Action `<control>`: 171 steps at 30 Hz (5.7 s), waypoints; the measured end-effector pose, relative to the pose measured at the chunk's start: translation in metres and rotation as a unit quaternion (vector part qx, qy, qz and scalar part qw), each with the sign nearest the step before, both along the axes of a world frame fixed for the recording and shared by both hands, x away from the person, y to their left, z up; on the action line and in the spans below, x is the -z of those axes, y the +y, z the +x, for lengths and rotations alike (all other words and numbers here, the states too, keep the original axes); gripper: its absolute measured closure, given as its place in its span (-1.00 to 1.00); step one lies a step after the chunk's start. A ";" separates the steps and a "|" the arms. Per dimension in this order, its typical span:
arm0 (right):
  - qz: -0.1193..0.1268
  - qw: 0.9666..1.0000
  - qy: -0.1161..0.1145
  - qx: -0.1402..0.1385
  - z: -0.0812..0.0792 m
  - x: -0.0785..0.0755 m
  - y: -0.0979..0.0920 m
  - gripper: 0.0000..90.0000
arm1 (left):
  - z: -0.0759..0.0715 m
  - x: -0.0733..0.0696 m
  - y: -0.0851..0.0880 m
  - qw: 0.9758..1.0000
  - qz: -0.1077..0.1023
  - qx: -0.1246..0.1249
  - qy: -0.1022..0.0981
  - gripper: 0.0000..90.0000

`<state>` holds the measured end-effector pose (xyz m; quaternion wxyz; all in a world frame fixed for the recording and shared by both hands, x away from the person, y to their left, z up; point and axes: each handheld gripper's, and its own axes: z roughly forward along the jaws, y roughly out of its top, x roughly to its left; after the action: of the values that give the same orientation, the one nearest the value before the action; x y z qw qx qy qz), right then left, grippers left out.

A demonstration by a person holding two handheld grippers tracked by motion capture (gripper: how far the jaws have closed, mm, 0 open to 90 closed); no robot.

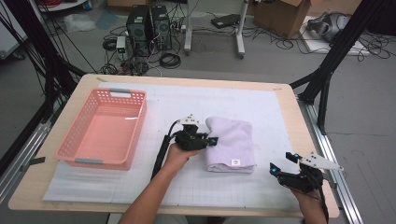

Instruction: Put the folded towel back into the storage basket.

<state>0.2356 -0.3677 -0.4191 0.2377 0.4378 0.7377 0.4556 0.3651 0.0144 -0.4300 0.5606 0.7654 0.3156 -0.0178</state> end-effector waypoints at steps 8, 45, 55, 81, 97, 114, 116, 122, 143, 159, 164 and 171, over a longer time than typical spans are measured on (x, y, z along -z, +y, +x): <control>-0.002 1.000 0.000 -0.004 0.001 0.001 0.002 -0.57 | -0.008 -0.006 0.022 0.999 0.015 -0.004 -0.040 0.59; 0.004 1.000 -0.009 -0.016 0.005 -0.004 0.011 -0.57 | -0.030 -0.095 0.117 0.977 -0.031 -0.023 -0.209 0.61; 0.003 1.000 -0.008 -0.015 0.006 -0.004 0.012 -0.57 | -0.027 -0.111 0.153 0.977 -0.035 -0.030 -0.211 0.61; 0.009 1.000 -0.007 -0.011 0.007 -0.004 0.012 -0.57 | -0.029 -0.138 0.248 0.970 -0.043 -0.083 -0.225 0.61; 0.002 1.000 -0.005 -0.010 0.008 -0.003 0.013 -0.57 | -0.034 -0.146 0.306 0.969 -0.056 -0.099 -0.218 0.61; -0.002 1.000 0.000 -0.014 0.010 -0.001 0.020 -0.57 | -0.041 -0.124 0.335 0.976 -0.039 -0.088 -0.194 0.61; -0.002 1.000 0.000 -0.015 0.011 -0.001 0.021 -0.57 | -0.041 -0.120 0.336 0.978 -0.037 -0.086 -0.189 0.61; -0.008 1.000 0.004 -0.015 0.010 0.000 0.022 -0.57 | -0.039 -0.102 0.335 0.980 -0.026 -0.086 -0.175 0.60; -0.012 1.000 0.003 -0.018 0.010 0.000 0.024 -0.57 | -0.017 -0.064 0.324 0.985 -0.015 -0.109 -0.130 0.59; -0.014 1.000 0.003 -0.017 0.010 0.000 0.024 -0.57 | -0.006 -0.061 0.331 0.977 0.018 -0.204 -0.065 -0.08; -0.011 1.000 0.003 -0.017 0.011 0.000 0.024 -0.57 | -0.011 -0.073 0.338 0.963 0.025 -0.254 -0.083 -0.29; -0.011 1.000 0.002 -0.017 0.010 0.000 0.024 -0.57 | -0.013 -0.076 0.325 0.964 0.030 -0.244 -0.098 -0.31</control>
<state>0.2460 -0.3434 -0.4190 0.2331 0.4233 0.7506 0.4506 0.3520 0.3397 -0.3536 0.5532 0.6794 0.4367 0.2041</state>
